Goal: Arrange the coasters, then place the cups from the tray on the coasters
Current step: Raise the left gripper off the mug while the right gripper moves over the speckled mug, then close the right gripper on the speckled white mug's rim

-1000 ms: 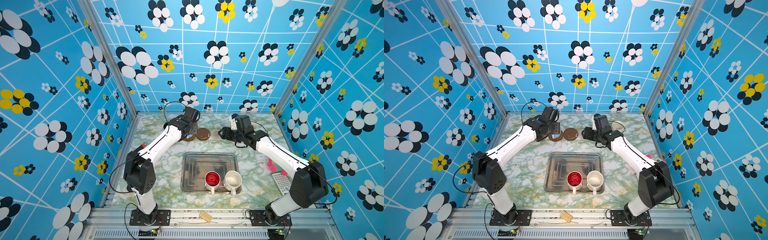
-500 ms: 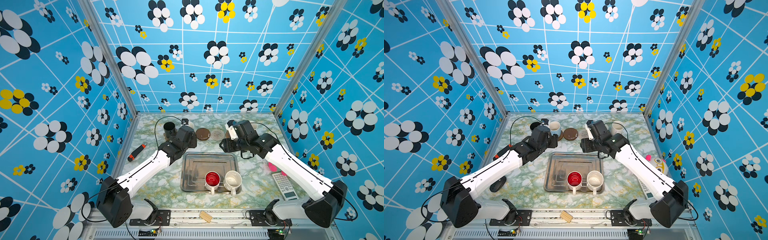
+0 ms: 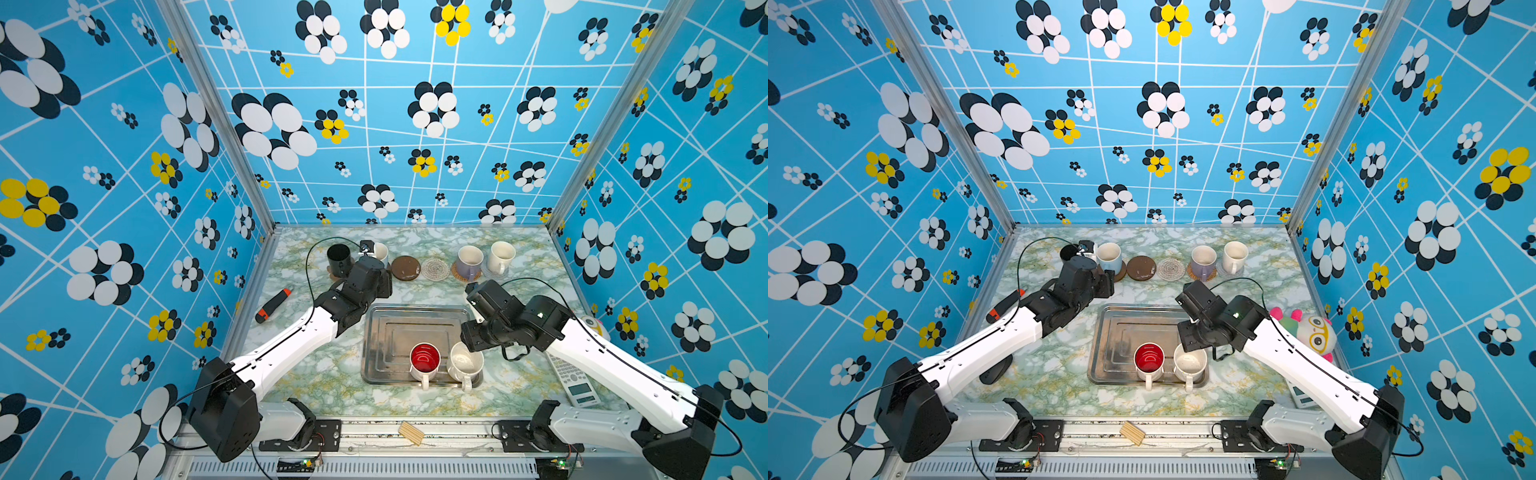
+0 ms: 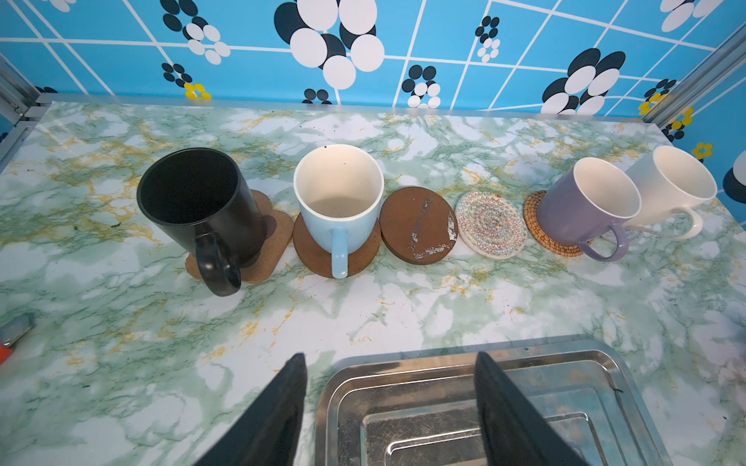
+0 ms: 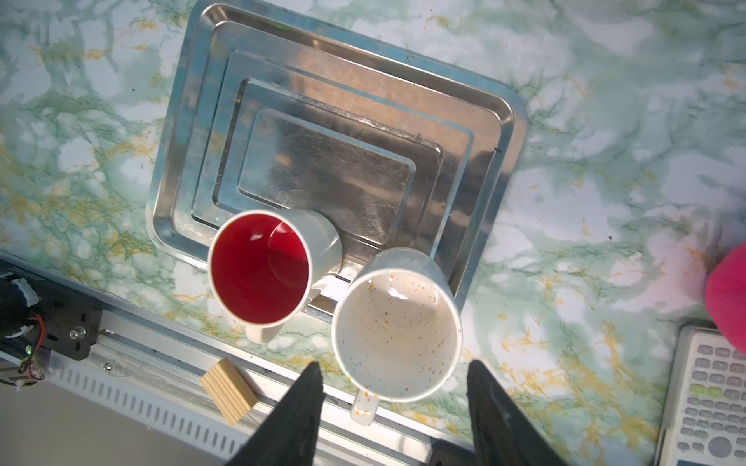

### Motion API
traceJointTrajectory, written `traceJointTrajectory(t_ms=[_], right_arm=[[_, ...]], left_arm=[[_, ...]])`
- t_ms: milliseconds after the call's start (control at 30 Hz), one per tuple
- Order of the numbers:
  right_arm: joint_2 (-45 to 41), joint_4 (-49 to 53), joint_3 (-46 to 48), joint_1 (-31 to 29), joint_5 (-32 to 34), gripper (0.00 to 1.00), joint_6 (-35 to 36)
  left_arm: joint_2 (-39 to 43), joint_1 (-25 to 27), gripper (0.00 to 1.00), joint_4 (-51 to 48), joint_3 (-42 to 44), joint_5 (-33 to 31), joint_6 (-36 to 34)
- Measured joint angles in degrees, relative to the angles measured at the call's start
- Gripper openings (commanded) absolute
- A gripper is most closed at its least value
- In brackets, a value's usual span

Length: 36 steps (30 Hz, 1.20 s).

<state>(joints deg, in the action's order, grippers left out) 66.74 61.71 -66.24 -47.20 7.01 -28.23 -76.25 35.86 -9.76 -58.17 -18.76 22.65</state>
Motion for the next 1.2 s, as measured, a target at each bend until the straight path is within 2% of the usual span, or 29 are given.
traceJointTrajectory(t_ms=[333,800,1200], right_arm=[[-4.7,3.8,6.6,-5.6,0.1,0.57,-8.7],[-4.9,3.2,11.5,-16.0,0.0,0.57,-21.6],[-2.0,-3.4,16.0,-18.8,-0.4,0.57,-28.4]], left_arm=[[0.4,0.0,0.67,1.0,0.7,-0.4,0.0],[0.6,0.0,0.68,1.3,0.9,-0.6,0.0],[0.6,0.0,0.68,2.1,1.4,-0.7,0.0]])
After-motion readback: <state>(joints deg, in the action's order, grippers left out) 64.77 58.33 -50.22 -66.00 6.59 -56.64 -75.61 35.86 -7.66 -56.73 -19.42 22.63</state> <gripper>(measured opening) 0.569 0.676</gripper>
